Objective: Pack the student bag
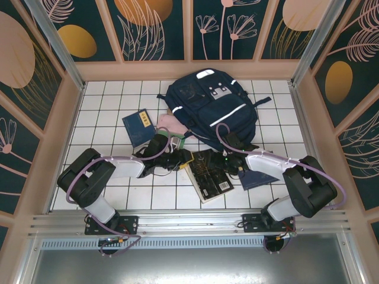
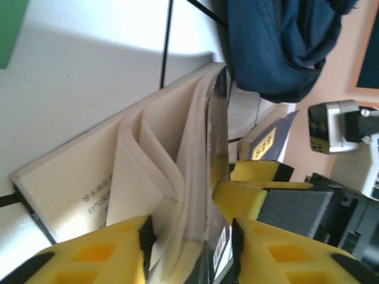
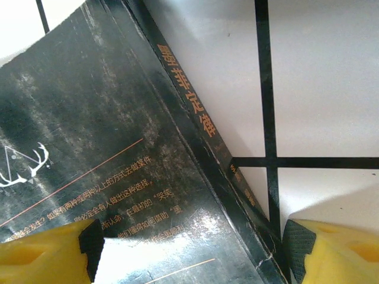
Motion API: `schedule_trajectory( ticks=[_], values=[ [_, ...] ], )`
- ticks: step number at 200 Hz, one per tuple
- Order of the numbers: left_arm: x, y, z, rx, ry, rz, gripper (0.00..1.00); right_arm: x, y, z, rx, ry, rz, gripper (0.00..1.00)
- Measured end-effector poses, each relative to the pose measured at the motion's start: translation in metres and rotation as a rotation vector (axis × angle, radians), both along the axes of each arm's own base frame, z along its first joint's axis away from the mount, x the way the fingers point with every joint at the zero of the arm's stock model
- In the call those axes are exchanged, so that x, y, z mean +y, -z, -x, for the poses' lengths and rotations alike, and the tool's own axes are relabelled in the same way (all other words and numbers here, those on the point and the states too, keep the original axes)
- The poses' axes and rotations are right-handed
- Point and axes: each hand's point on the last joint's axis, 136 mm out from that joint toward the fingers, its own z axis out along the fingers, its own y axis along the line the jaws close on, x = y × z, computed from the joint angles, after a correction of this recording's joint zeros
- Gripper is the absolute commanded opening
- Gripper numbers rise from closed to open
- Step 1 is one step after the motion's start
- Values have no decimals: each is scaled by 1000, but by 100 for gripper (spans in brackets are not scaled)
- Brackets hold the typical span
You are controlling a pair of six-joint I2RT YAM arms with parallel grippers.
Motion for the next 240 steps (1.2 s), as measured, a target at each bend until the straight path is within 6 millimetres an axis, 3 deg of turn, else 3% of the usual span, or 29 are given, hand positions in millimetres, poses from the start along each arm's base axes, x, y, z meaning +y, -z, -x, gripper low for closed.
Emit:
schedule_trajectory(
  ticks=[31, 58, 100, 129, 150, 180, 227, 240],
  values=[
    [6, 6, 1, -11, 15, -72, 28, -1, 1, 0, 1, 3, 4, 82],
    [10, 0, 2, -36, 27, -103, 26, -1, 2, 0, 4, 4, 8, 82],
    [5, -13, 2, -74, 52, -94, 30, -1, 4, 0, 7, 4, 11, 81],
    [2, -8, 5, -64, 70, -94, 39, -1, 4, 0, 6, 4, 10, 81],
    [0, -2, 6, -50, 77, -98, 39, -1, 4, 0, 6, 4, 10, 81],
    [-1, 6, 6, -38, 81, -109, 25, -1, 4, 0, 6, 4, 10, 81],
    [-3, 1, 2, -64, 99, -133, 0, -1, 4, 0, 5, 4, 12, 81],
    [-3, -1, 1, -74, 101, -151, 0, -2, 4, -1, 3, 6, 15, 82]
  ],
)
